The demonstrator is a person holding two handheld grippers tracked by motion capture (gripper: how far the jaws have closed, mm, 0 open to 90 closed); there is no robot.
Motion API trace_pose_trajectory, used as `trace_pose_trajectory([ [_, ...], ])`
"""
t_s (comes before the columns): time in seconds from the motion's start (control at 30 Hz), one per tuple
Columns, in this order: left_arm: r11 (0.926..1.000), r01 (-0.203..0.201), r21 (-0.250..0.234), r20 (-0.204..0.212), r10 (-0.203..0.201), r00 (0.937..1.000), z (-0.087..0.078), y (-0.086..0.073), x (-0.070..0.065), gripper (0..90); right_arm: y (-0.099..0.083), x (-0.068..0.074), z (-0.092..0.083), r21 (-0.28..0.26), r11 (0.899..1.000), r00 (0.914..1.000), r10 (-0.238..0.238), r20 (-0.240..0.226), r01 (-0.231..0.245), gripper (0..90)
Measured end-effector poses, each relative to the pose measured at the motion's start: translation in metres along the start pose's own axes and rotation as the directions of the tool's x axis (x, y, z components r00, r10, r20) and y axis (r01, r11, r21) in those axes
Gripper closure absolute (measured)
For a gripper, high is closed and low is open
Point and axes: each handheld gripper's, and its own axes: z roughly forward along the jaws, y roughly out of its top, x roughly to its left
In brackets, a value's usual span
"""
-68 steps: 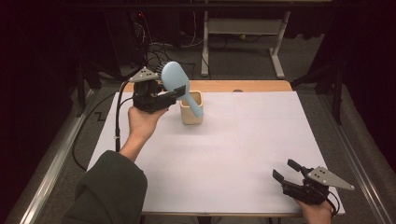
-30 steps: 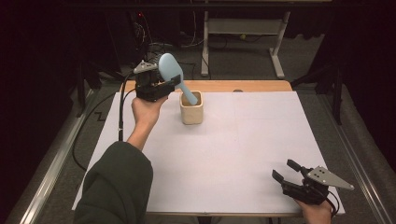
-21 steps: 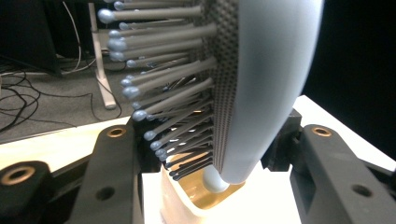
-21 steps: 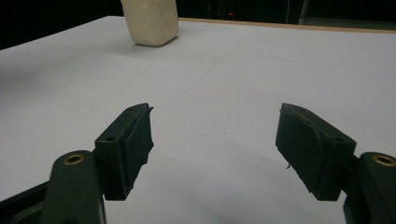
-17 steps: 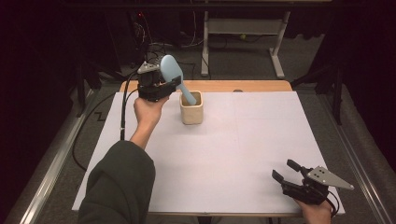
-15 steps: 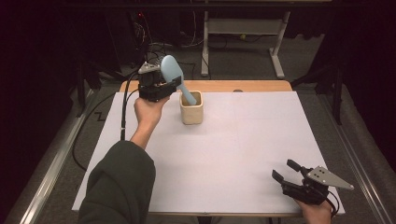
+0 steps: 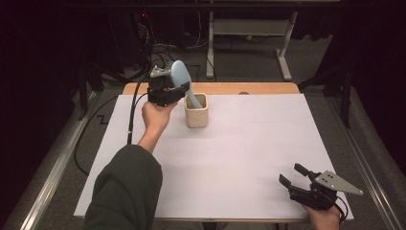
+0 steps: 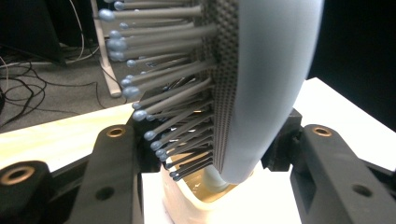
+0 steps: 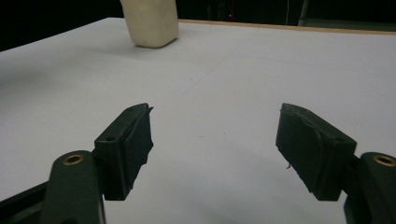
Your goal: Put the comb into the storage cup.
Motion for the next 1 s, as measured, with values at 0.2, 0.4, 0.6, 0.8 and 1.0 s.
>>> trace_pose_trajectory([
  [0.2,0.9996,0.006,0.029,0.001,-0.006,1.0000,0.006,-0.003,0.000,51.6,0.000,0.000,0.000,0.000,1.000,1.0000,0.003,-0.002,-0.003,27.3],
  [0.4,0.9987,0.009,0.050,0.006,-0.009,0.9999,0.011,-0.005,-0.002,51.4,0.000,0.000,0.000,0.001,1.000,1.0000,0.000,-0.003,0.000,27.3],
  [0.6,0.9969,0.007,0.078,0.006,-0.007,1.0000,0.017,-0.009,-0.004,51.3,0.000,0.000,0.000,0.000,1.000,1.0000,-0.001,-0.001,0.001,27.3],
  [0.8,0.9960,0.002,0.090,0.013,-0.003,0.9999,0.021,-0.010,-0.006,51.1,0.000,0.000,0.000,0.002,1.000,1.0000,-0.001,-0.002,0.001,27.5],
  [1.0,0.9950,0.000,0.100,0.016,-0.001,0.9999,0.023,-0.012,-0.007,51.1,0.000,0.000,0.000,0.001,1.000,1.0000,-0.003,0.000,0.003,27.7],
])
